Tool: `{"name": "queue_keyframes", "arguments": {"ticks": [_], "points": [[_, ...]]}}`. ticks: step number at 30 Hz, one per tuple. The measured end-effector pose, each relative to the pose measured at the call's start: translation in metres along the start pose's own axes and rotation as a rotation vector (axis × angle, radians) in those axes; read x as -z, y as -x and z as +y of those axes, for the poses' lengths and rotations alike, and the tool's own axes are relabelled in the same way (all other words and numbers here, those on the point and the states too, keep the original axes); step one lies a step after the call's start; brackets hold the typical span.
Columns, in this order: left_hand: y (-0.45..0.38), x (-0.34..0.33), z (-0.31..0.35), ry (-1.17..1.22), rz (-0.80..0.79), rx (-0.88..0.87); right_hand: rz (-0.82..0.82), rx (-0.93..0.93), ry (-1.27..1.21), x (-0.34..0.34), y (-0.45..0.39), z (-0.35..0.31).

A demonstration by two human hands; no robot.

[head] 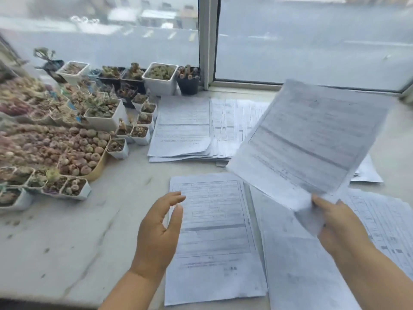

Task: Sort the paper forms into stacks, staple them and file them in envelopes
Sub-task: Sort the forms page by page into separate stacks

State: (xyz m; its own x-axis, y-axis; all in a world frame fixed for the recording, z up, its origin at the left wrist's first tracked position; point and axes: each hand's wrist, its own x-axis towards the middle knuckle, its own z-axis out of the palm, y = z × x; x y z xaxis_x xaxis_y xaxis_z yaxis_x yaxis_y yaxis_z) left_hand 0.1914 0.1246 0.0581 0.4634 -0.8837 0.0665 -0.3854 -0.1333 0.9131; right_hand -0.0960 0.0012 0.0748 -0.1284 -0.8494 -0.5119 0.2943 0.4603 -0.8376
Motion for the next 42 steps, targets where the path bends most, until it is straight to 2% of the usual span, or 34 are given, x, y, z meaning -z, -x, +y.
{"name": "queue_keyframes", "arguments": {"ticks": [3, 8, 13, 16, 20, 23, 27, 35, 38, 42], "points": [[-0.03, -0.015, -0.003, -0.086, -0.047, 0.035, 0.004, -0.119, -0.237, -0.025, -0.051, -0.03], [-0.095, -0.047, -0.013, -0.278, -0.15, 0.02, -0.107, -0.291, -0.37, -0.085, -0.12, -0.052], [-0.175, -0.077, -0.035, -0.464, -0.234, -0.076, -0.218, -0.323, -0.299, -0.142, -0.155, -0.054], [-0.213, -0.09, -0.05, -0.535, -0.323, -0.051, -0.296, -0.385, -0.26, -0.16, -0.171, -0.043], [-0.239, -0.103, -0.07, -0.566, -0.447, -0.046, -0.394, -0.414, -0.215, -0.18, -0.188, -0.024], [-0.242, -0.104, -0.078, -0.612, -0.437, -0.148, -0.429, -0.435, -0.156, -0.19, -0.192, -0.01], [-0.244, -0.097, -0.083, -0.57, -0.403, -0.164, -0.396, -0.458, -0.089, -0.198, -0.195, 0.007], [-0.251, -0.086, -0.092, -0.335, -0.442, -0.093, -0.375, -0.419, -0.033, -0.2, -0.198, 0.01], [-0.251, -0.084, -0.096, -0.196, -0.399, -0.053, -0.352, -0.422, 0.01, -0.2, -0.197, 0.012], [-0.247, -0.083, -0.099, -0.153, -0.288, -0.225, -0.331, -0.412, 0.024, -0.203, -0.195, 0.014]]}}
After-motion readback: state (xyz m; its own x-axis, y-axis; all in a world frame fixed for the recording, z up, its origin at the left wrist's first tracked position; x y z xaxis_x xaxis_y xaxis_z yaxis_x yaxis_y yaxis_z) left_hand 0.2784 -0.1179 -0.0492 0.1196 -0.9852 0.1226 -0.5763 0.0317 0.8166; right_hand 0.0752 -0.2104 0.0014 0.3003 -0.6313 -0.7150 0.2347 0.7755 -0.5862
